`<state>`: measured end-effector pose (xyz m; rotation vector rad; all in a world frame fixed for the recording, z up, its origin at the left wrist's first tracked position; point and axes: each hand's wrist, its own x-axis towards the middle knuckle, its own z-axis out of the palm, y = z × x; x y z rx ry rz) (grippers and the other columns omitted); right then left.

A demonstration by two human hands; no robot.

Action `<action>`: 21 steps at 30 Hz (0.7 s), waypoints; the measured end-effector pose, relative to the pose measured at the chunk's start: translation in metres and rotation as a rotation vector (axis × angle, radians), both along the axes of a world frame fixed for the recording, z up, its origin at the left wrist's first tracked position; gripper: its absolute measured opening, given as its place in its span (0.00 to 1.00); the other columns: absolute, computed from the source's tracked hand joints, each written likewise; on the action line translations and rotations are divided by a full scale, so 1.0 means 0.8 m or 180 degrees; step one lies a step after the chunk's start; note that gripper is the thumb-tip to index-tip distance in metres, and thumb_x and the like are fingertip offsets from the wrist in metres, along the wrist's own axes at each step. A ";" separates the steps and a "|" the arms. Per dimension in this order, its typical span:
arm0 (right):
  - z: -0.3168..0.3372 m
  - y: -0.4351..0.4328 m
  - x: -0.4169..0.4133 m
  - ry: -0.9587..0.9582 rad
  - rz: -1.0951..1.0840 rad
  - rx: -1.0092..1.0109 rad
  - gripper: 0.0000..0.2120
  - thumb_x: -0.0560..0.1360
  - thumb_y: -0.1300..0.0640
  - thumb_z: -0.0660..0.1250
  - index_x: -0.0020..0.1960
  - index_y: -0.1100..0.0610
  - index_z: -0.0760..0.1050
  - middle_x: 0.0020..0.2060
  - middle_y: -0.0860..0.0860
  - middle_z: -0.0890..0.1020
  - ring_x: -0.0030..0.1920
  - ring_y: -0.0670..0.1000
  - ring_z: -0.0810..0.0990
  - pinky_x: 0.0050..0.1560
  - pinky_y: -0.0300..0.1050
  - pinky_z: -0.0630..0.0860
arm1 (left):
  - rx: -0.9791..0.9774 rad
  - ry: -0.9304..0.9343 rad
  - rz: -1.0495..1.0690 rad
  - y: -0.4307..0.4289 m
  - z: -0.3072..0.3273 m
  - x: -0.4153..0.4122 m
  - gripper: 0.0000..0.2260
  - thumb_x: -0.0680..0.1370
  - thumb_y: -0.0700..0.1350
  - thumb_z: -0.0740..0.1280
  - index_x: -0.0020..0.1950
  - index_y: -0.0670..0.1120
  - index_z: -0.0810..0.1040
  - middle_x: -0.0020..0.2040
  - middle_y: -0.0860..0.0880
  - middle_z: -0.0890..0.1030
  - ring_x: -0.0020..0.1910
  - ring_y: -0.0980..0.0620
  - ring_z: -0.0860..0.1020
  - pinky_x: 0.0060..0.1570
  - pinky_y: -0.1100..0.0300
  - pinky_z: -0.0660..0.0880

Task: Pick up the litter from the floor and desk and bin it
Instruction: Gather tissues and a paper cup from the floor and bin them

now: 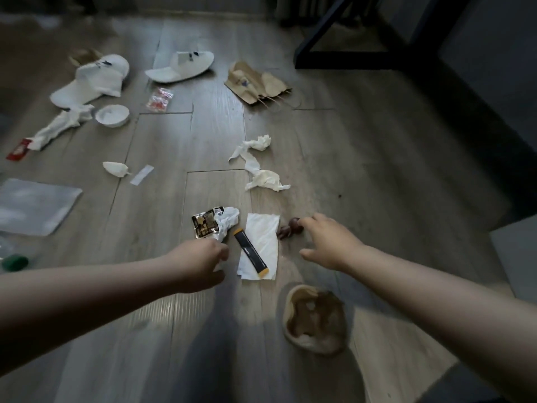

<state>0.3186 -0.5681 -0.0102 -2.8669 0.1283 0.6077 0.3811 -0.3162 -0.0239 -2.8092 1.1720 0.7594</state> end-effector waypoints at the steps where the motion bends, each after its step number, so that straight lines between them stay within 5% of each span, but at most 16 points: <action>1: -0.007 -0.001 0.007 -0.0004 0.0031 -0.0032 0.27 0.74 0.49 0.68 0.70 0.54 0.65 0.63 0.56 0.71 0.64 0.58 0.72 0.60 0.48 0.70 | 0.0008 -0.0020 -0.0007 0.002 -0.004 0.003 0.13 0.75 0.51 0.65 0.58 0.48 0.76 0.55 0.50 0.79 0.52 0.49 0.78 0.49 0.57 0.76; 8: -0.039 -0.003 0.038 -0.0042 0.0017 -0.0090 0.22 0.72 0.52 0.69 0.63 0.55 0.69 0.61 0.56 0.71 0.62 0.60 0.71 0.58 0.47 0.70 | 0.0149 -0.0029 0.0113 0.010 -0.012 0.008 0.13 0.76 0.50 0.65 0.59 0.48 0.75 0.57 0.50 0.78 0.54 0.49 0.77 0.48 0.60 0.73; 15: -0.076 -0.007 0.059 0.0122 0.0199 -0.0318 0.24 0.74 0.56 0.66 0.69 0.55 0.65 0.63 0.57 0.70 0.63 0.60 0.71 0.60 0.49 0.70 | 0.0326 0.0126 0.0272 0.027 -0.035 0.021 0.14 0.77 0.51 0.65 0.60 0.48 0.75 0.57 0.50 0.78 0.54 0.49 0.77 0.49 0.60 0.74; 21: -0.087 -0.003 0.058 0.0198 0.0278 -0.0332 0.13 0.75 0.55 0.66 0.59 0.54 0.71 0.56 0.56 0.74 0.54 0.57 0.76 0.48 0.47 0.71 | 0.0399 0.0323 0.0208 0.037 -0.044 0.018 0.15 0.78 0.51 0.65 0.62 0.48 0.74 0.58 0.50 0.77 0.55 0.51 0.77 0.51 0.59 0.75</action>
